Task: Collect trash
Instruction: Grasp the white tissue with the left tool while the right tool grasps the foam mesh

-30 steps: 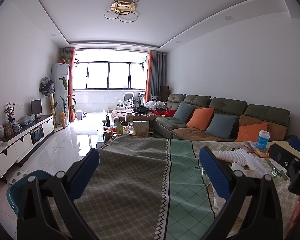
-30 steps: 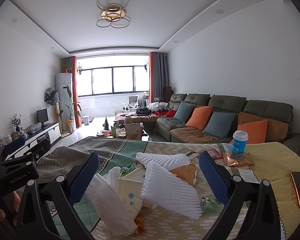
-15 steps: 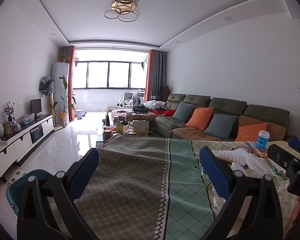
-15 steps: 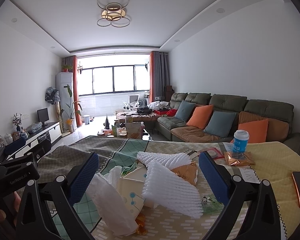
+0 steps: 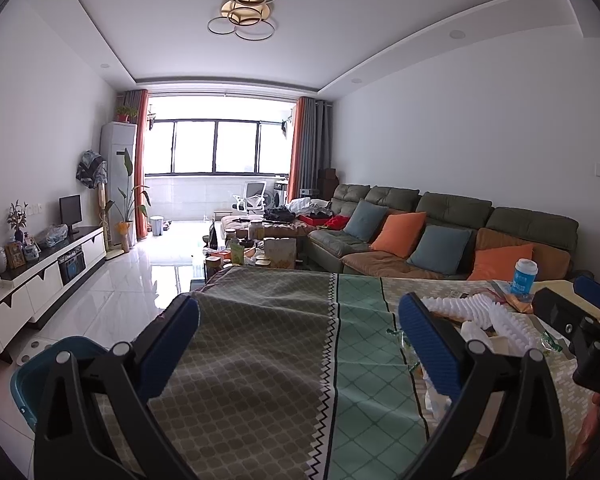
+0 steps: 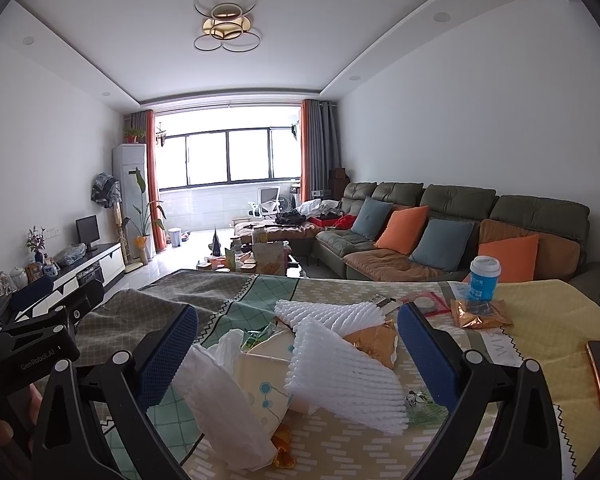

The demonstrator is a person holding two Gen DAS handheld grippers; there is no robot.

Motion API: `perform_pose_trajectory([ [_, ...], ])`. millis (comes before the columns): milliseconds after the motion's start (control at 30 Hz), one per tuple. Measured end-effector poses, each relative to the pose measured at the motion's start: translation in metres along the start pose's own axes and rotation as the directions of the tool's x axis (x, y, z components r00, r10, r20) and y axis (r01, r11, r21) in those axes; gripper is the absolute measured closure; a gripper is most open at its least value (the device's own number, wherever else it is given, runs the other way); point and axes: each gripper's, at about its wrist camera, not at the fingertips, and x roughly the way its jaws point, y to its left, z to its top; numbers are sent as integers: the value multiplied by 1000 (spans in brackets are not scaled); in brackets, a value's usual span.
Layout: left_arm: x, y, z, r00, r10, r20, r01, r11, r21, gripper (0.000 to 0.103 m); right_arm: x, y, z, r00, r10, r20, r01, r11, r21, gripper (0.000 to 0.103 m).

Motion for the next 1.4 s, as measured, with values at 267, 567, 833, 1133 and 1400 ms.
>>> perform_pose_trajectory([
  [267,6,-5,-8,989,-127,-75,127,992,5,3,1,3,-9,998,4,-57,-4,1000,-1,4],
  [567,30,-26,-36,870,-411,-271,413,909,-53,4,8,-10,-26,985,31,-171,-32,999,-1,12],
  [833,56,-43,-51,739,-565,-366,555,820,-144,45,26,-18,-32,965,82,-251,-83,997,7,55],
  [1133,65,-25,-54,714,-599,-363,560,799,-219,90,22,-31,-19,967,89,-237,-89,996,11,89],
  [1400,38,4,-29,741,-612,-276,575,791,-208,91,11,-36,15,978,127,-166,-124,992,26,90],
])
